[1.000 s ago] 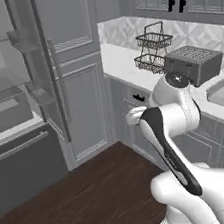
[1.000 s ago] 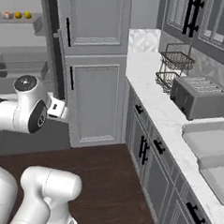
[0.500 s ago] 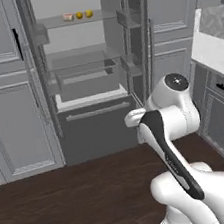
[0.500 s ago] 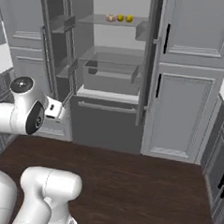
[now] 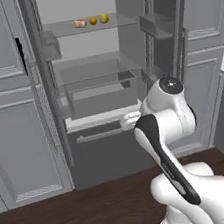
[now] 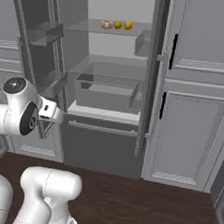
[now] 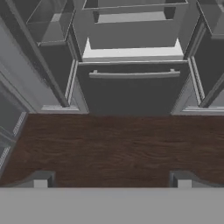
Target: Place one lemon and one steak in each tupperware on the nearby counter, to pack two identical lunches.
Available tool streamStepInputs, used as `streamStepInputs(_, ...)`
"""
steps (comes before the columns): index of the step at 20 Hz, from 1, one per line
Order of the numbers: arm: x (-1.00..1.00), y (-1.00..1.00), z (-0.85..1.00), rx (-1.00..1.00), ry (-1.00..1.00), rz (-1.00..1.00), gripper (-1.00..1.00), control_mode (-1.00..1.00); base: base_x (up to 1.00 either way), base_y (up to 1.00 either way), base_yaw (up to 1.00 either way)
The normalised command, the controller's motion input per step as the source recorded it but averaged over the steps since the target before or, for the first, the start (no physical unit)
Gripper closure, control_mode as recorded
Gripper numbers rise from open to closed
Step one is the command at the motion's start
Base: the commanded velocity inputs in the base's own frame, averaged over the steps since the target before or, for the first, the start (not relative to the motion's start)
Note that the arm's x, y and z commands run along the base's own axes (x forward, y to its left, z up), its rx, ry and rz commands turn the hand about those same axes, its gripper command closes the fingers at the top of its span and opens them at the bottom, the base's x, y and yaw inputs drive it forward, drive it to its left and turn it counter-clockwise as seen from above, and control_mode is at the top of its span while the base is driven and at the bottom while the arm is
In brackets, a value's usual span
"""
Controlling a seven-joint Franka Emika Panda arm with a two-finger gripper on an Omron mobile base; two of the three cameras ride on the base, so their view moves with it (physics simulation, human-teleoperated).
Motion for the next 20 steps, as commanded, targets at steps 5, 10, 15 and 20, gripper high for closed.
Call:
streamStepInputs(5,0.00,0.00,0.00,0.00,0.00,0.00,-1.00,1.00,1.00,0.00,-0.10)
streamStepInputs(10,0.00,0.00,0.00,0.00,0.00,0.00,-1.00,1.00,1.00,0.02,-0.07)
streamStepInputs(15,0.00,0.00,0.00,0.00,0.00,0.00,-1.00,1.00,0.95,0.12,-0.03)
streamStepInputs(20,0.00,0.00,0.00,0.00,0.00,0.00,-1.00,1.00,0.13,0.23,0.02)
